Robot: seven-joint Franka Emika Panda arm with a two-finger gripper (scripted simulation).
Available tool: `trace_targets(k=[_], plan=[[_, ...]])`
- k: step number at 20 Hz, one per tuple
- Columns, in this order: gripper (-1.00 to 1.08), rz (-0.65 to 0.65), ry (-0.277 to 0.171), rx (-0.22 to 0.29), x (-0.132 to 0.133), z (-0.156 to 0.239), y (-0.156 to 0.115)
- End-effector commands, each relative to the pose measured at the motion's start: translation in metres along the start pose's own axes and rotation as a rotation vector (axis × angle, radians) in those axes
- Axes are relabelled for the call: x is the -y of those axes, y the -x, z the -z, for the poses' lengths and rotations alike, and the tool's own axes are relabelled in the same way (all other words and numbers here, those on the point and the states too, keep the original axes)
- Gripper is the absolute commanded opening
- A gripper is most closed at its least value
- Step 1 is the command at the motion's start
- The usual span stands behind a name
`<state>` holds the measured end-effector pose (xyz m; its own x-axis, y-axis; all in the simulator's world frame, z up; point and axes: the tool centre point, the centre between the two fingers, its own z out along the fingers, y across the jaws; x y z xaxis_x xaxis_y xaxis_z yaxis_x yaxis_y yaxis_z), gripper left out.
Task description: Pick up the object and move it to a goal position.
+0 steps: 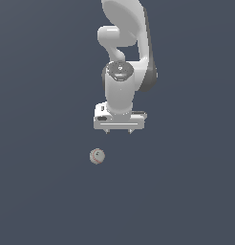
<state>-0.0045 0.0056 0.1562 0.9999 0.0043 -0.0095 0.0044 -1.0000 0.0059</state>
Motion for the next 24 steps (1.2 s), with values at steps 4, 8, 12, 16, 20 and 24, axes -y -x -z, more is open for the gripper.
trace_targets(k=[4, 8, 12, 16, 20, 24], plan=[[1.0, -0.003, 0.001, -0.011, 0.001, 0.005, -0.003], [1.0, -0.01, 0.003, -0.05, 0.007, 0.023, -0.013], [1.0, -0.006, 0.003, -0.06, 0.009, 0.028, -0.015], [1.0, -0.022, 0.002, -0.056, 0.007, 0.025, -0.016], [1.0, -0.069, -0.001, -0.053, 0.0, 0.021, -0.02], [1.0, -0.149, -0.006, -0.047, -0.011, 0.013, -0.027]])
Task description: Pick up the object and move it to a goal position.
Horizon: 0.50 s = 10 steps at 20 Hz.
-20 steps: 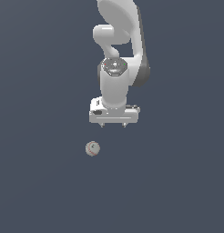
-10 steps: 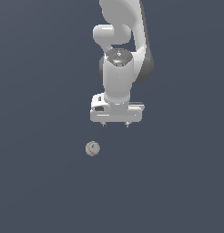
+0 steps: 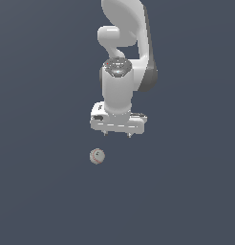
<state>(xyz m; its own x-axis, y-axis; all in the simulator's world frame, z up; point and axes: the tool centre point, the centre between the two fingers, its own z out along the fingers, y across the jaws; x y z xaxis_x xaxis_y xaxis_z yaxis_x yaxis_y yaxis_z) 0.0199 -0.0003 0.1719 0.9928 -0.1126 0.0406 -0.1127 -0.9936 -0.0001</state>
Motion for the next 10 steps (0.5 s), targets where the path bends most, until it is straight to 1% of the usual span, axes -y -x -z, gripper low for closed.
trace_targets(k=[1, 5, 10], plan=[[1.0, -0.056, -0.001, 0.005, -0.008, -0.006, -0.005], [1.0, -0.175, -0.002, 0.013, -0.024, -0.02, -0.015], [1.0, -0.357, 0.0, 0.025, -0.05, -0.041, -0.028]])
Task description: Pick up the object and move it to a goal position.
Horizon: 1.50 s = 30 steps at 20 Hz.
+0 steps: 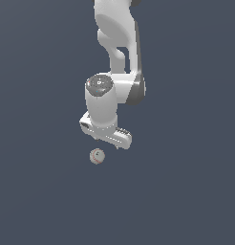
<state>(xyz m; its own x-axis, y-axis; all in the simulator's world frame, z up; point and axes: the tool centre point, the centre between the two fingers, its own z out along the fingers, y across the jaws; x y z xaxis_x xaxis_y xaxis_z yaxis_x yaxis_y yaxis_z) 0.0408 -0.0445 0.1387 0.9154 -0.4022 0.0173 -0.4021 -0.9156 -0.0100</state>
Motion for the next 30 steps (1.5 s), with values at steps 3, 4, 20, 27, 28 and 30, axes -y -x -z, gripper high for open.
trace_targets(k=[3, 4, 20, 27, 28, 30], plan=[[1.0, -0.149, 0.004, 0.008, -0.018, -0.017, -0.016], [1.0, -0.176, 0.005, 0.009, -0.021, -0.021, -0.019], [1.0, -0.337, 0.013, 0.016, -0.042, -0.042, -0.036], [1.0, -0.34, 0.013, 0.016, -0.043, -0.072, -0.034], [1.0, -0.341, 0.013, 0.015, -0.043, -0.077, -0.034], [1.0, -0.342, 0.013, 0.015, -0.043, -0.085, -0.034]])
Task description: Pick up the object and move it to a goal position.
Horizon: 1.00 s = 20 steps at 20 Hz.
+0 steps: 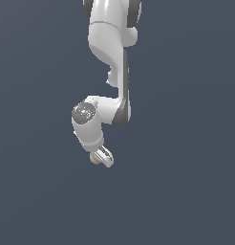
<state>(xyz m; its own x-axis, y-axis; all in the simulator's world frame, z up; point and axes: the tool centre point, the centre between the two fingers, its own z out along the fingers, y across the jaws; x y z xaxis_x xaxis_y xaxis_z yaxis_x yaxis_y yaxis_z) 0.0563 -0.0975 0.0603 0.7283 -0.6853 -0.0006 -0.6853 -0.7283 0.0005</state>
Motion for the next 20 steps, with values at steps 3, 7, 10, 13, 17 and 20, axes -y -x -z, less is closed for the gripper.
trace_targets(k=[3, 7, 10, 13, 17, 20], plan=[[1.0, -0.001, 0.0, -0.001, 0.0003, -0.0127, -0.0004], [-1.0, -0.001, 0.0, -0.001, 0.0008, -0.0125, -0.0012], [-1.0, -0.001, 0.0, -0.001, 0.0008, -0.0125, -0.0012], [-1.0, -0.001, 0.0, -0.001, 0.0008, -0.0125, -0.0012], [-1.0, -0.001, 0.0, 0.0, 0.0009, -0.0128, -0.0007], [-1.0, -0.002, -0.01, 0.0, 0.0043, -0.0099, -0.0004]])
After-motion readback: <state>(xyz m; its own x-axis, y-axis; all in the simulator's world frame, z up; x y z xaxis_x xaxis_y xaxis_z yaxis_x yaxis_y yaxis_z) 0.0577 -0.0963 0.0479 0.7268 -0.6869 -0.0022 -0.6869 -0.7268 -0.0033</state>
